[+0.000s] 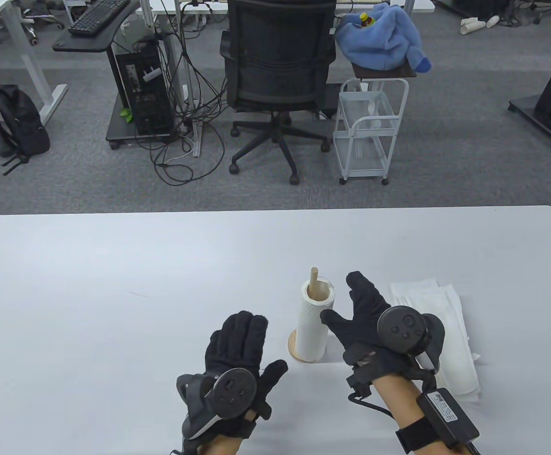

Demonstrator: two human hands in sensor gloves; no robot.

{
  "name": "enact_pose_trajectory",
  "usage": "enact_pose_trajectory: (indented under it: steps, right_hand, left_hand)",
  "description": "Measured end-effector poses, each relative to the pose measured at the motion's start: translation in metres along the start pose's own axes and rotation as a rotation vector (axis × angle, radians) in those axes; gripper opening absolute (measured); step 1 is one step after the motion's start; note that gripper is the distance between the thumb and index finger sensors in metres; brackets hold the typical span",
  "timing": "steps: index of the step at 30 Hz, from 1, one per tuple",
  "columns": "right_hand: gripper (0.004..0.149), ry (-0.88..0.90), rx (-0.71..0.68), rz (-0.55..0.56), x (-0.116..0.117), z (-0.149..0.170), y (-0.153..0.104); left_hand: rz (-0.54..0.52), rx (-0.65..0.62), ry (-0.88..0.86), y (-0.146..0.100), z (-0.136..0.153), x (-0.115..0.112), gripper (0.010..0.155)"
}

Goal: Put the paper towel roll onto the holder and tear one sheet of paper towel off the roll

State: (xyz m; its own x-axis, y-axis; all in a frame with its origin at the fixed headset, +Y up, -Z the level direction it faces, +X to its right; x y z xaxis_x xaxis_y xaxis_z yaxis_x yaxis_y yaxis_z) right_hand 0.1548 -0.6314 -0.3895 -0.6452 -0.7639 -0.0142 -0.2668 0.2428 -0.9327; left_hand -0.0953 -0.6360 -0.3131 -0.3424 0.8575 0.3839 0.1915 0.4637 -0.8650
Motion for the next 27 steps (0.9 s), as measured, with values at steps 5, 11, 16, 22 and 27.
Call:
enact_pose_trajectory:
  steps: [5, 11, 16, 22, 27]
  right_hand:
    - [0.089, -0.029, 0.051, -0.081, 0.011, 0.004, 0.008]
    - [0.083, -0.071, 0.045, -0.051, 0.024, -0.002, 0.017]
    - [0.071, -0.034, 0.016, -0.054, 0.032, -0.001, 0.022]
    - [0.045, -0.018, -0.074, -0.027, 0.022, 0.007, 0.027]
    - [0.040, -0.136, -0.166, -0.002, 0.018, 0.008, 0.025]
  left_hand:
    - [0.017, -0.099, 0.179, 0.039, -0.031, -0.005, 0.096]
    - [0.062, -0.135, 0.141, 0.062, -0.040, -0.034, 0.095]
    - [0.049, -0.139, 0.112, 0.066, -0.045, -0.045, 0.092]
    - [0.023, -0.104, 0.094, 0.069, -0.041, -0.046, 0.085]
    - [0.002, -0.090, 0.142, 0.068, -0.046, -0.048, 0.082]
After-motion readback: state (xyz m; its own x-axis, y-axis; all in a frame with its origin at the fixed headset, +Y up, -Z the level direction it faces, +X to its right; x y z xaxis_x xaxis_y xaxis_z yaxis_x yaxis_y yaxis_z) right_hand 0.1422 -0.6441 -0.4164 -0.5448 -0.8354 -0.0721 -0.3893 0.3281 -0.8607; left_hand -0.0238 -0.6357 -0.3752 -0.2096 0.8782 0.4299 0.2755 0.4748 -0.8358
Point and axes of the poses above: the tracker on the back of each hand, its own z axis roughly to the little-finger side, its own y axis roughly from the wrist to the fingertips, x = y × z, the point moved 3 cm from there along y, roughly from the wrist to the fingertips, and after that the axes turned 6 degrees about -z, right-handed, at the moved point
